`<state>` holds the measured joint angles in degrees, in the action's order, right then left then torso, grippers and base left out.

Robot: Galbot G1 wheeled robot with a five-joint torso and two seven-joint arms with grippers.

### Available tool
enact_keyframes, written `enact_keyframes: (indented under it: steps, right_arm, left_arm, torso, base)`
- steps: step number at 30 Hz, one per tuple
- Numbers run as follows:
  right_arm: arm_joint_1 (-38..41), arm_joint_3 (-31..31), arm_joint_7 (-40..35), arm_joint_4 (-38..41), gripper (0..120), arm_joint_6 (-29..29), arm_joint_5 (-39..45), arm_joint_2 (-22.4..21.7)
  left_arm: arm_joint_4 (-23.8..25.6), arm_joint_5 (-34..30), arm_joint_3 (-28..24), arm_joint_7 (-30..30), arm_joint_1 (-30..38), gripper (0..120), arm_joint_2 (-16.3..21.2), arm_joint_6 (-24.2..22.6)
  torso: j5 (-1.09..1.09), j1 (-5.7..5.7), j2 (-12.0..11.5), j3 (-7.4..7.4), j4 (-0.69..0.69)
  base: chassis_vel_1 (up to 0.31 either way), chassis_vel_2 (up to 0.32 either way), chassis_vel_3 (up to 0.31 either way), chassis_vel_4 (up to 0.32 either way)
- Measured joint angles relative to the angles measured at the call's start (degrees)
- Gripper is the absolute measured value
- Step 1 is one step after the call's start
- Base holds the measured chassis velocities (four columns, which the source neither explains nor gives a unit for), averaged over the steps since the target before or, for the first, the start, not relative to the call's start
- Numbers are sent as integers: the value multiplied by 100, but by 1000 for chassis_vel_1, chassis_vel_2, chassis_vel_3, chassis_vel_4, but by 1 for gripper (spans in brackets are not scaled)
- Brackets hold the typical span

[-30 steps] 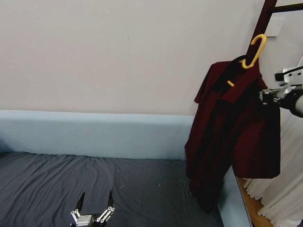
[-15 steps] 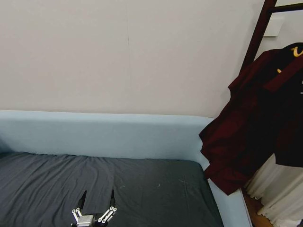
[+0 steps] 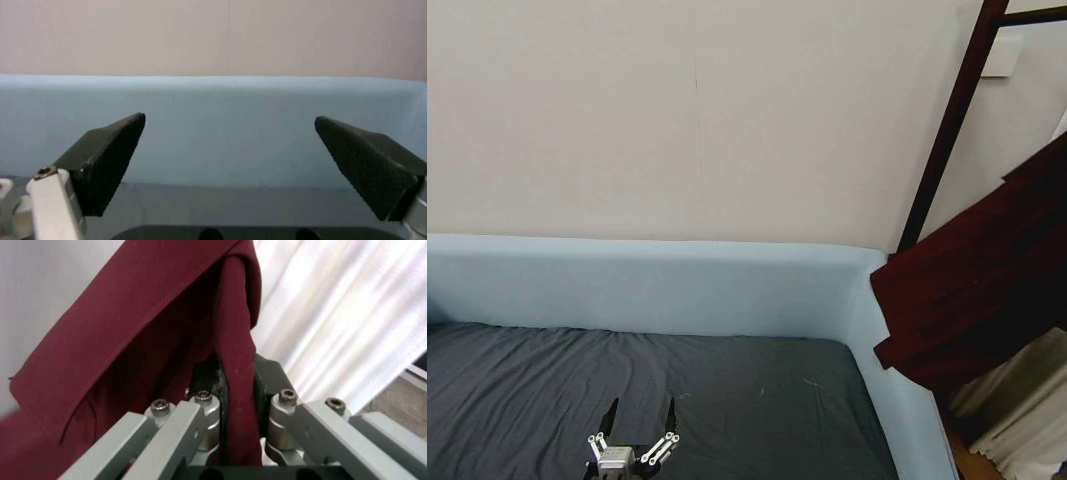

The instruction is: Pick up the clothes from the sofa and hang them on the clothes hanger.

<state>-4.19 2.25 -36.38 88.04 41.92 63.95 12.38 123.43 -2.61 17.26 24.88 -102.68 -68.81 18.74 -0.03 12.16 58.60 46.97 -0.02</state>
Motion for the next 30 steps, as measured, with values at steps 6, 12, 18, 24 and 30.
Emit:
enact_keyframes:
  steps: [6, 12, 18, 24, 30]
  right_arm:
    - [88, 85, 86, -15, 7, -4, -91, 104]
    - [-117, 120, -87, 565, 7, -5, -297, 253]
    - [-66, 371, -55, 914, 7, -6, -685, 438]
    - [421, 780, 19, 653, 7, -7, -930, 790]
    - [1258, 1336, 333, 135, 7, -144, -1310, 1261]
  left_arm:
    - [13, 3, 0, 0, -12, 100, -8, -22]
    - [34, 1, 2, -2, -18, 100, -27, -51]
    - [38, 2, -8, -2, -32, 100, -73, -55]
    - [108, 13, -13, -3, -62, 100, -98, -47]
    - [163, 17, 9, -1, -103, 100, -139, -29]
  torso:
    - [0, 0, 0, 0, -6]
    - [-1, 0, 0, 0, -3]
    - [-2, 0, 0, 0, -5]
    - [-1, 0, 0, 0, -5]
    - [-2, 0, 0, 0, -5]
  base:
    - [0, 0, 0, 0]
    - [0, 0, 0, 0]
    - [0, 0, 0, 0]
    - [0, 0, 0, 0]
    - [0, 0, 0, 0]
